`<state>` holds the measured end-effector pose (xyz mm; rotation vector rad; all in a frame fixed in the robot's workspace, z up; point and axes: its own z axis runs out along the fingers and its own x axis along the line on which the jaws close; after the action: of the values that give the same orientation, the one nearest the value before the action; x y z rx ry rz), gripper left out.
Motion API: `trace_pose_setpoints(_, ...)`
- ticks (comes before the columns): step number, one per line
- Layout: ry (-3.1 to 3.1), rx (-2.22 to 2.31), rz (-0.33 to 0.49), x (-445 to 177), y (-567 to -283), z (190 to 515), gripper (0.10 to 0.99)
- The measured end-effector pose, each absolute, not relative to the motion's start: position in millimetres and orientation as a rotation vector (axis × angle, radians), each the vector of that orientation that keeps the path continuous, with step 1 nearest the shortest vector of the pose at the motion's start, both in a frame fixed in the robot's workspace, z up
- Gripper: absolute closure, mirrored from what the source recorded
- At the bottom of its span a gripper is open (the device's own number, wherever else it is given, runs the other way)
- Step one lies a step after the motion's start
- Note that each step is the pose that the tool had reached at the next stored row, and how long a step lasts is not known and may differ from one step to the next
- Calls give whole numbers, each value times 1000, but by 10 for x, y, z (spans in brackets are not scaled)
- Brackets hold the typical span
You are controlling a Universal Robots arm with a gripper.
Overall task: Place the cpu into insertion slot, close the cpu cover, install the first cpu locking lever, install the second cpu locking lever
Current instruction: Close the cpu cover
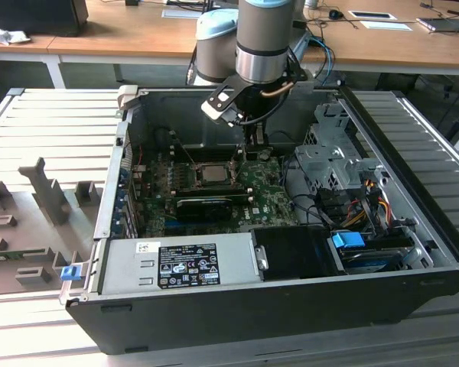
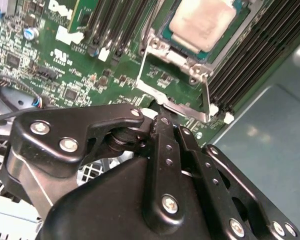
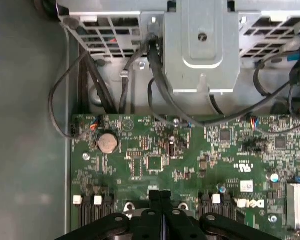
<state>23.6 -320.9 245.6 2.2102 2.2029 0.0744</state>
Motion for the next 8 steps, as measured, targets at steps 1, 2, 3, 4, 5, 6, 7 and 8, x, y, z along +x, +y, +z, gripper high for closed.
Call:
trace_pose_setpoints(1, 2203, 2210, 74, 217, -3209, 2455, 980)
trace_pose_setpoints(2, 2203, 2210, 74, 183, -3209, 2453, 980)
trace_pose_setpoints(3, 2203, 2210, 74, 156, -3209, 2451, 980)
trace_pose_setpoints(4, 2203, 2210, 74, 136, -3209, 2450, 980)
trace_pose_setpoints(5, 2203, 2210, 74, 107, -3208, 2447, 980)
trace_pose_setpoints(6, 2203, 2210, 74, 86, -3208, 2445, 980)
trace_pose_setpoints(7, 2203, 2210, 74, 70, -3208, 2444, 980)
trace_pose_setpoints(8, 2203, 2210, 74, 52, -3208, 2442, 980)
